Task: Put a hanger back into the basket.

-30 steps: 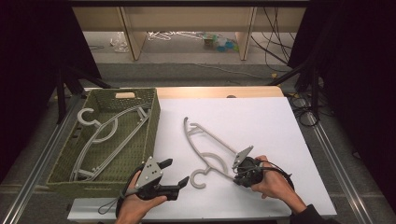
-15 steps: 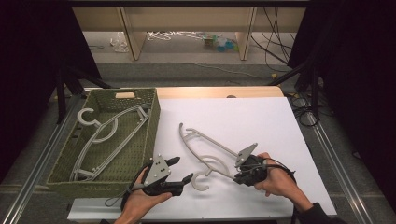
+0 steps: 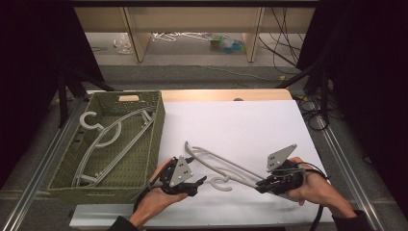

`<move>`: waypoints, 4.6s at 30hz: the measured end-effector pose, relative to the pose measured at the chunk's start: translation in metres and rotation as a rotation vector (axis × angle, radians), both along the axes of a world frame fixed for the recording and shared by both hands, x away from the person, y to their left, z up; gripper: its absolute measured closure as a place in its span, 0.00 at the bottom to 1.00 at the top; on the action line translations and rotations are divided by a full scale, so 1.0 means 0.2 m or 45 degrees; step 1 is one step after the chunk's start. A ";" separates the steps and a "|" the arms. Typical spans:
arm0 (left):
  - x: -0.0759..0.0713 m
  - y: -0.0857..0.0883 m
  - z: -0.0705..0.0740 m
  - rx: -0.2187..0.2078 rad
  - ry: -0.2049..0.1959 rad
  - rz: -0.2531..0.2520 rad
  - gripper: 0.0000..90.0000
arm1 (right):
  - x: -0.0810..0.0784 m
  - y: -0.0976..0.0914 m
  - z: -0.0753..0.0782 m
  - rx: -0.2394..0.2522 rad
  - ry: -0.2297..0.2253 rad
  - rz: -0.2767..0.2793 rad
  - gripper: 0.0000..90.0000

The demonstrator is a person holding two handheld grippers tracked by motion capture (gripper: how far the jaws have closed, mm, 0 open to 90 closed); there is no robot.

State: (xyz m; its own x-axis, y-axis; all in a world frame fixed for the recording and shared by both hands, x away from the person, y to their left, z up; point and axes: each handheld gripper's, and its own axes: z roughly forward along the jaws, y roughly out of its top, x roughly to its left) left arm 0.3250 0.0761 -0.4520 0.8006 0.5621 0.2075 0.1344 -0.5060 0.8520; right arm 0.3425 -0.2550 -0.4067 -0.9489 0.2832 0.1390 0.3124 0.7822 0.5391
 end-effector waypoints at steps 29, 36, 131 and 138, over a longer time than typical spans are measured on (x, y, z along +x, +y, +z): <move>0.04 -0.22 0.07 0.308 -0.201 -0.564 0.80 | -0.02 -0.06 0.05 0.079 -0.071 0.143 0.89; 0.01 -0.23 0.14 0.322 -0.168 -0.539 0.88 | 0.01 -0.10 0.08 0.096 -0.217 -0.006 0.72; 0.29 1.34 0.56 -0.176 0.252 0.687 0.88 | -0.06 -0.15 -0.01 0.336 -0.237 -0.437 0.32; 0.31 1.35 0.50 -0.142 0.296 0.664 0.88 | -0.06 -0.15 -0.02 0.327 -0.236 -0.439 0.32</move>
State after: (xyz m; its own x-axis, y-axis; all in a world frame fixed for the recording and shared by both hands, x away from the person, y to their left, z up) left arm 0.3871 0.3464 -0.3516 0.4292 0.9029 -0.0239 0.5317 -0.2312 0.8148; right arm 0.3312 -0.2850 -0.4099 -0.8209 0.5650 0.0832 0.4110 0.4834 0.7729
